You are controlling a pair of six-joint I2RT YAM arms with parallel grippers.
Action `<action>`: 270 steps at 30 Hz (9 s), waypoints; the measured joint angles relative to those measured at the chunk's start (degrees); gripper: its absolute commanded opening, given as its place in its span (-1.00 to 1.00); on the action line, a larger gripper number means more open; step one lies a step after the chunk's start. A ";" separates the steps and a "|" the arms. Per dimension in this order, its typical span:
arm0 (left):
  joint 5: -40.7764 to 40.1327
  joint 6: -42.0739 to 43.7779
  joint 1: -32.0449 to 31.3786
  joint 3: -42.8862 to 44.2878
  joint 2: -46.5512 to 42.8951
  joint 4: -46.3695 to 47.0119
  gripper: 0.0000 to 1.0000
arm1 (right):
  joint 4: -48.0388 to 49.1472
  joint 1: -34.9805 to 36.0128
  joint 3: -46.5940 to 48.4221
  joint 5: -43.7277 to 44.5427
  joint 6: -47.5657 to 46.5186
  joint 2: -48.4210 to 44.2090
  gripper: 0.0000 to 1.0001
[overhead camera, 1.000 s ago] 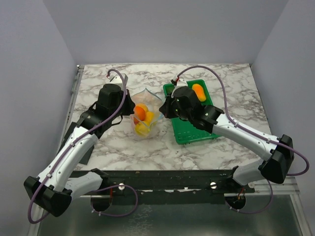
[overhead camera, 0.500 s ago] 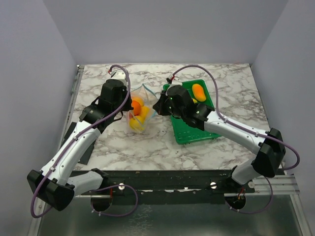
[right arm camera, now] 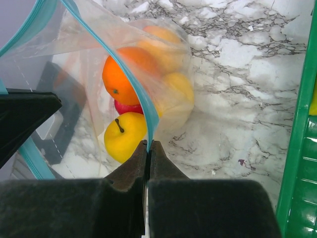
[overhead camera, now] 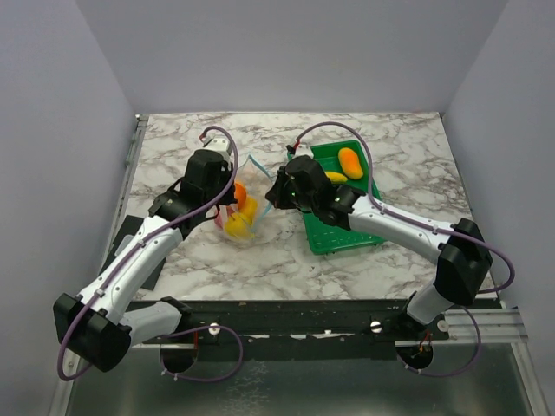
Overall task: Place the food in the zip-top bag and seal the zipper
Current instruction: Adjust the zipper food storage bag at the center of the board, then pick up the fake fruit from the bin, then place the fake fruit in the zipper food storage bag.
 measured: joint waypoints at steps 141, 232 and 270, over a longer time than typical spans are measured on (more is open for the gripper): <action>1.95 -0.04 0.07 -7.17 -4.92 5.22 -1.00 | 5.09 -17.27 -12.92 -42.66 -4.15 -25.42 -0.99; 12.90 -0.02 0.76 -7.98 -6.56 8.37 -1.00 | 8.48 -4.35 -0.37 -17.59 29.53 3.39 -0.99; 13.33 -0.26 0.68 -8.24 -6.38 8.17 -1.00 | 5.29 -2.86 -1.90 -10.82 17.84 -3.80 0.32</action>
